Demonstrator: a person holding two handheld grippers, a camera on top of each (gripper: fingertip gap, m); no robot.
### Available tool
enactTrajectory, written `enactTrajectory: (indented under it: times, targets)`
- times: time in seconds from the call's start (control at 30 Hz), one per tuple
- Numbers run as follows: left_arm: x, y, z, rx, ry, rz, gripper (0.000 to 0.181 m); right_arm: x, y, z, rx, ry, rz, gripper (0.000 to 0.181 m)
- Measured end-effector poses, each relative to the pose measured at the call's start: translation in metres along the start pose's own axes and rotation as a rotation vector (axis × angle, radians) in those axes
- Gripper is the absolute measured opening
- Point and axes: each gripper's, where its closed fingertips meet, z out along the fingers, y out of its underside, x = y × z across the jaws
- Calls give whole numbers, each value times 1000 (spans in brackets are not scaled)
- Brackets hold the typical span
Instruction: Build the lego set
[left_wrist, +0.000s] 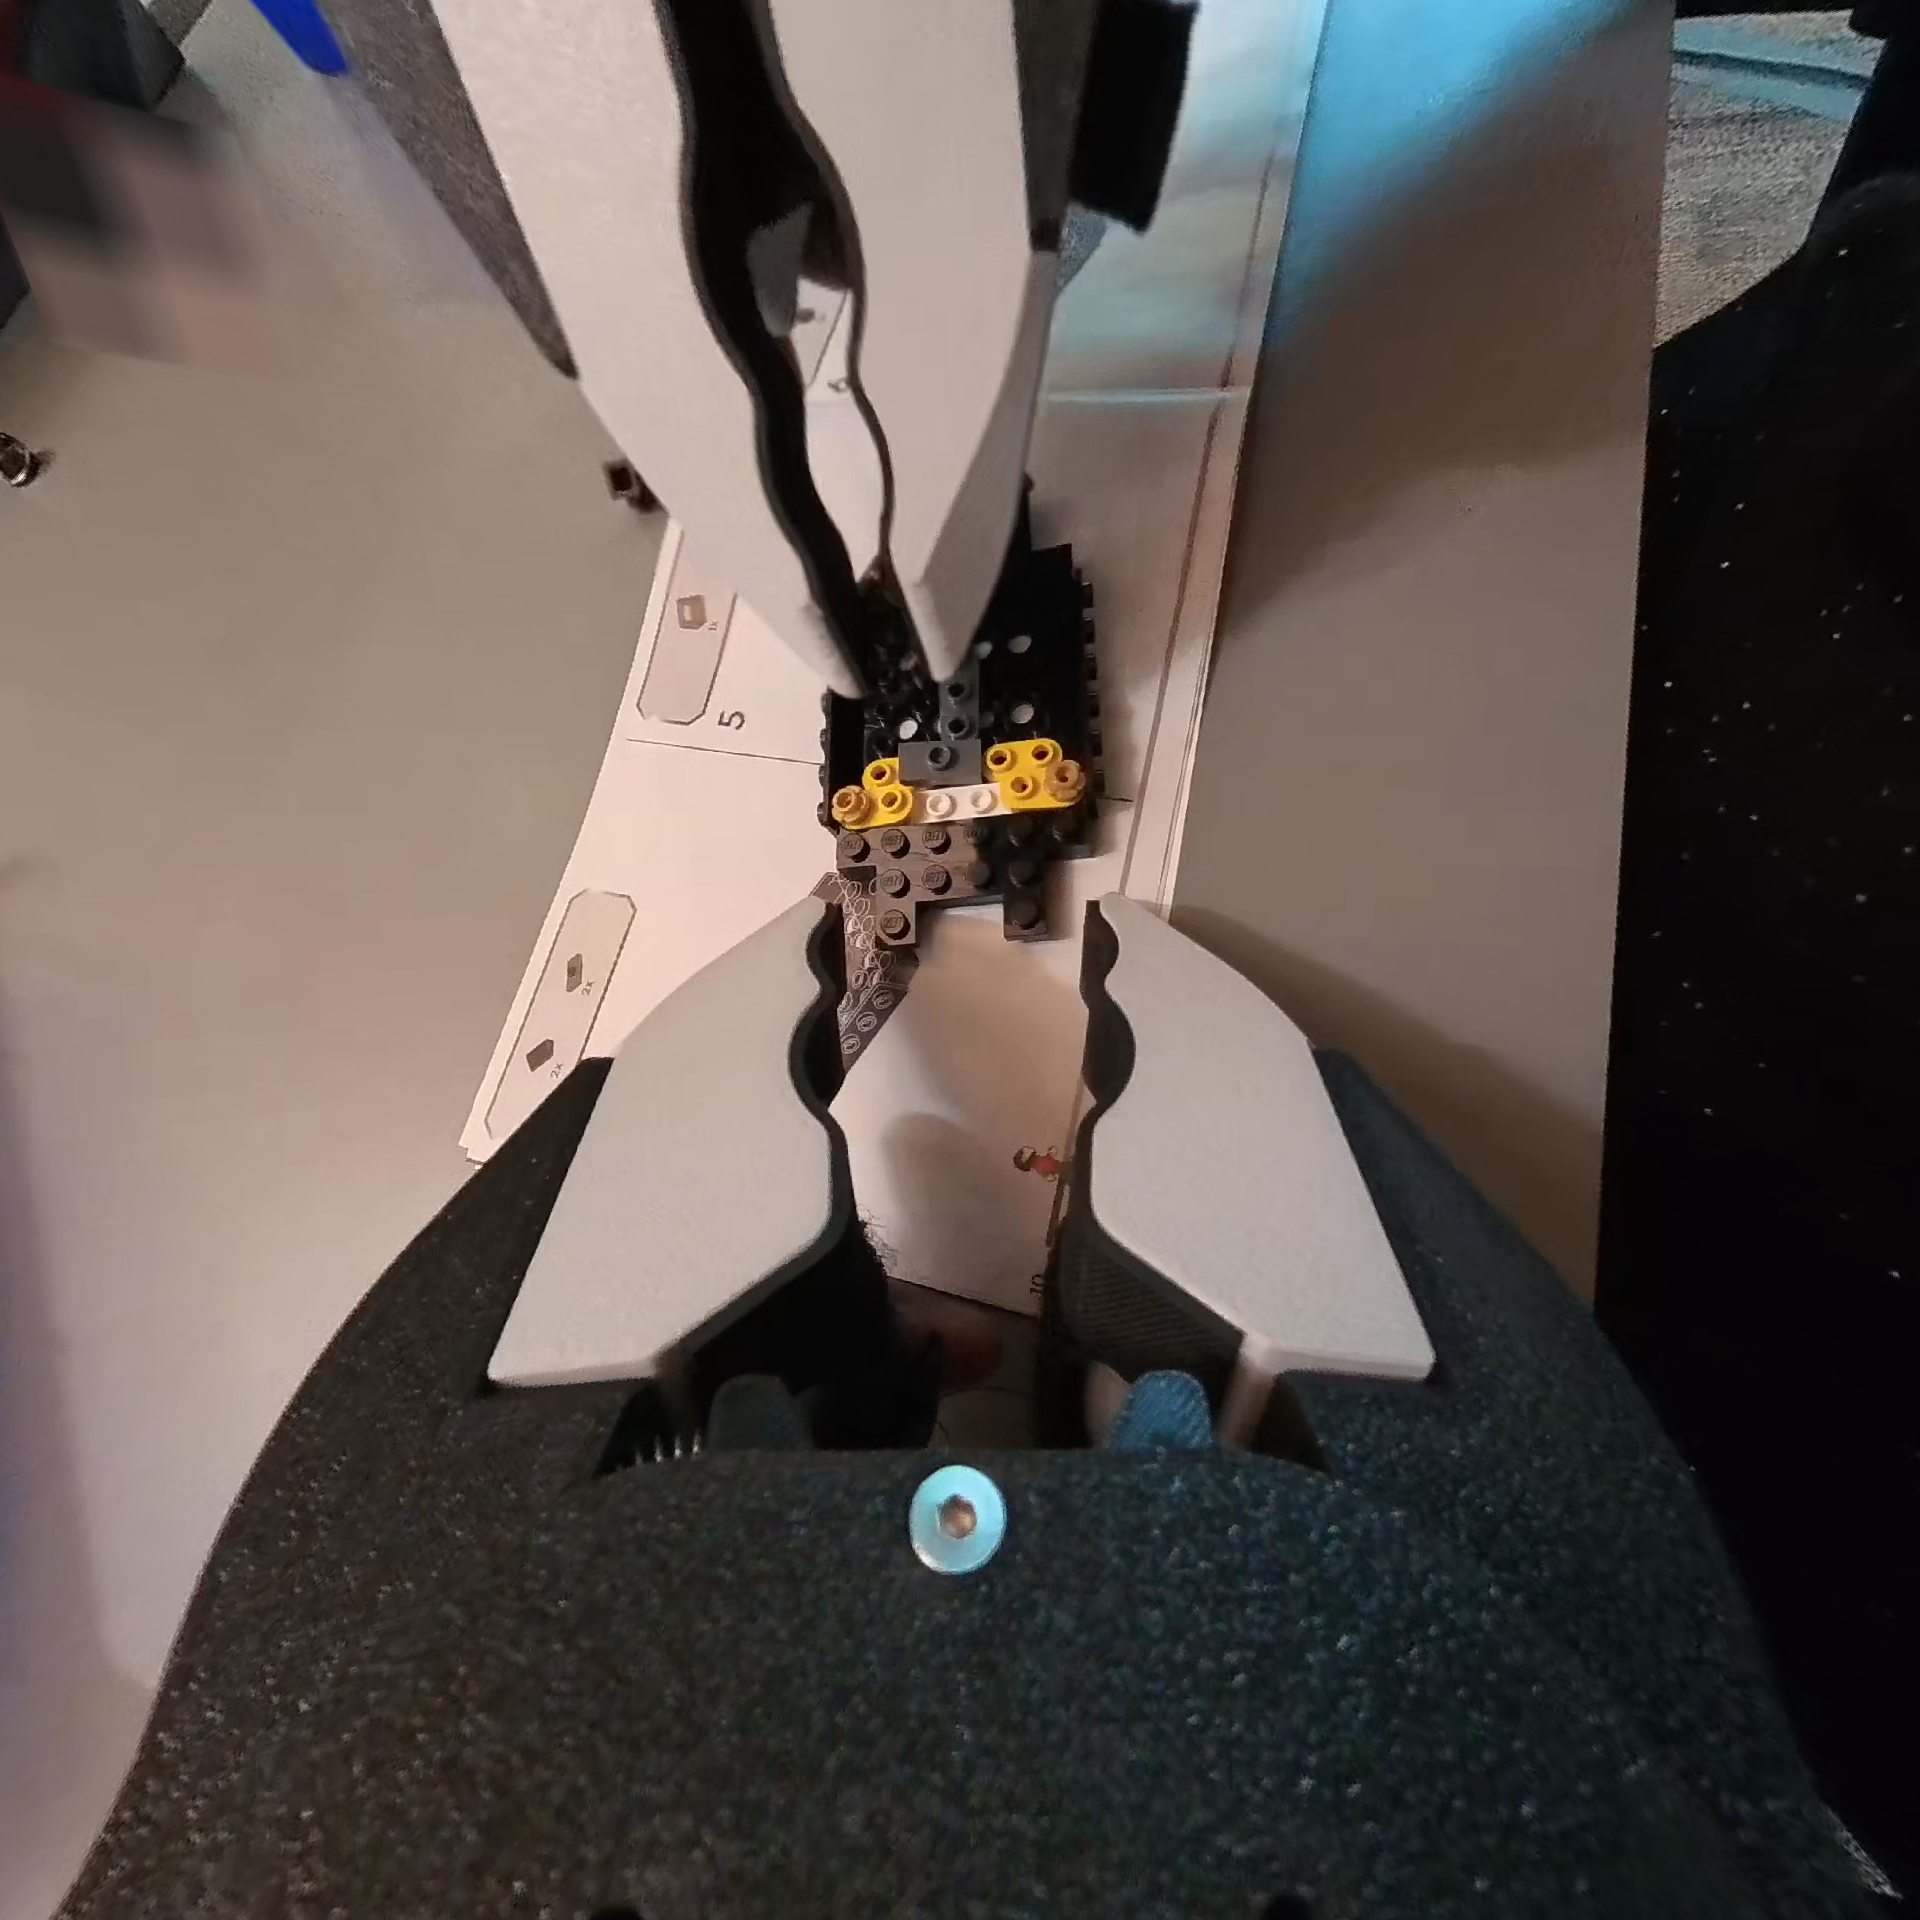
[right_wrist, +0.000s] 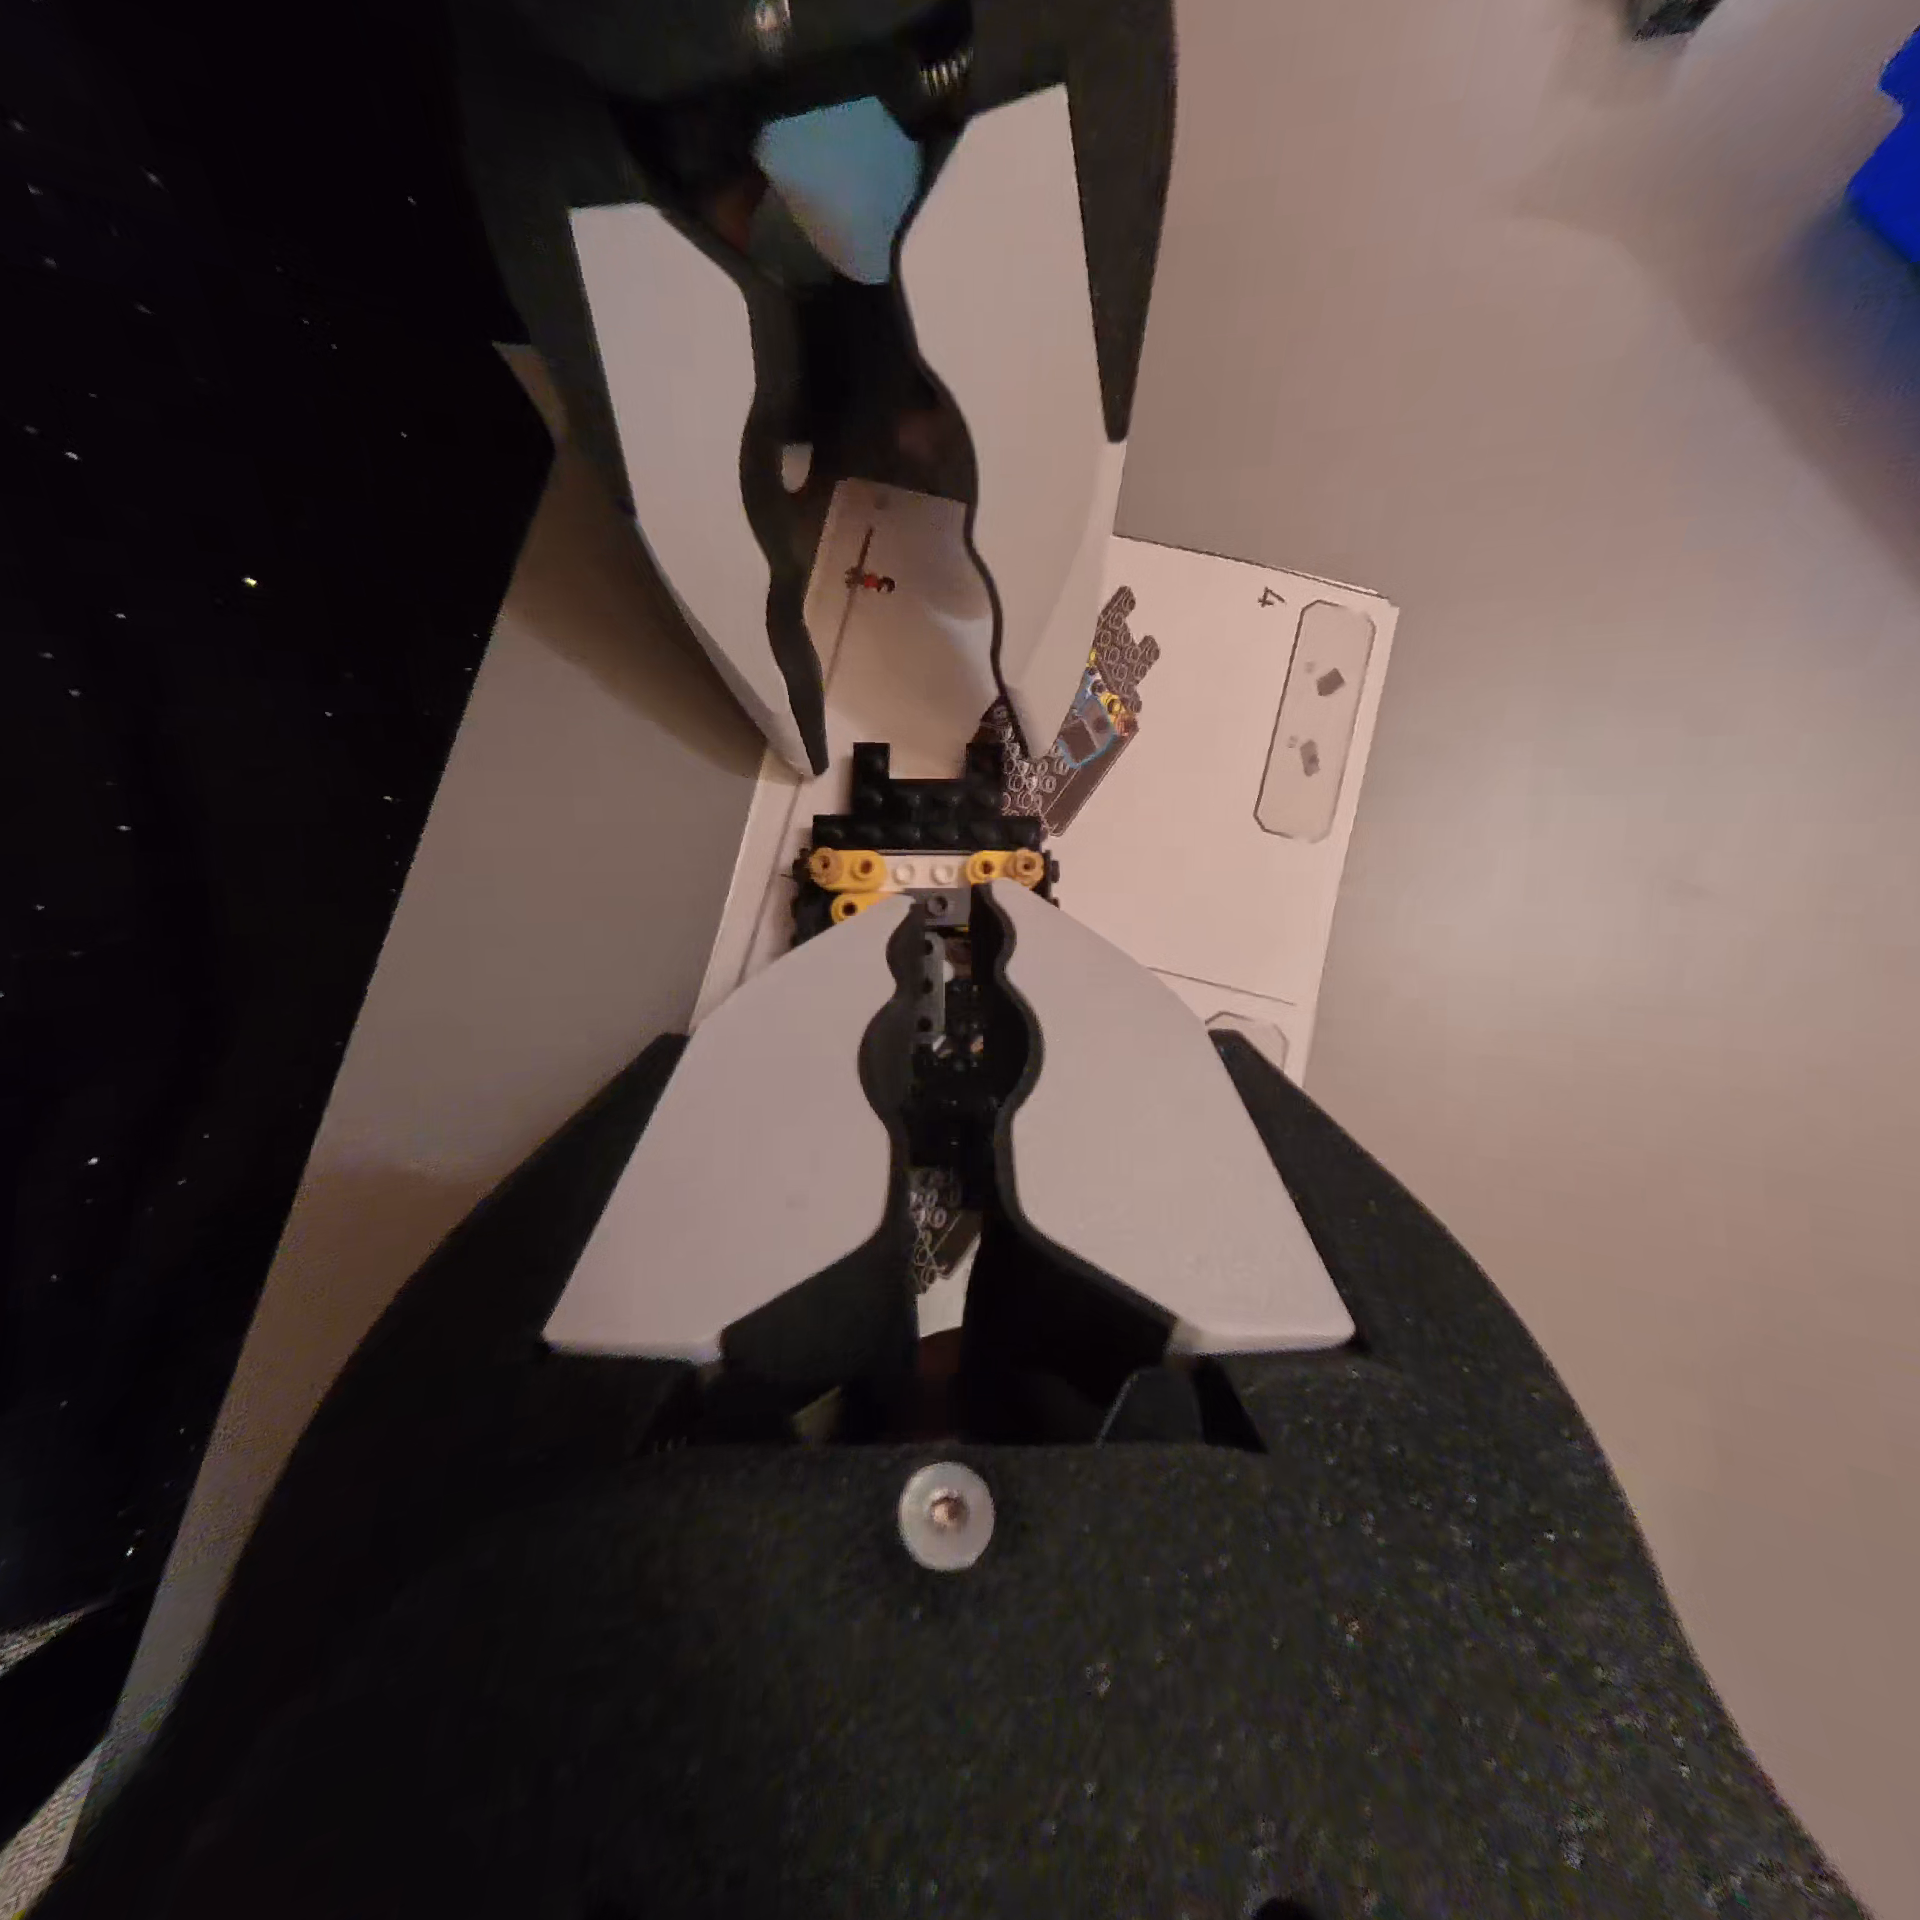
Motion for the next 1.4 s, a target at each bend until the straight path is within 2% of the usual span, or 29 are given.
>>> enactTrajectory:
  times: [0.4,1.4]
  targets:
    - [1,0,0,1,1,4,43,-2,10,15,-31,34,21,15]
    - [3,0,0,3,11,17,41,7,6,14,-22,50,6,17]
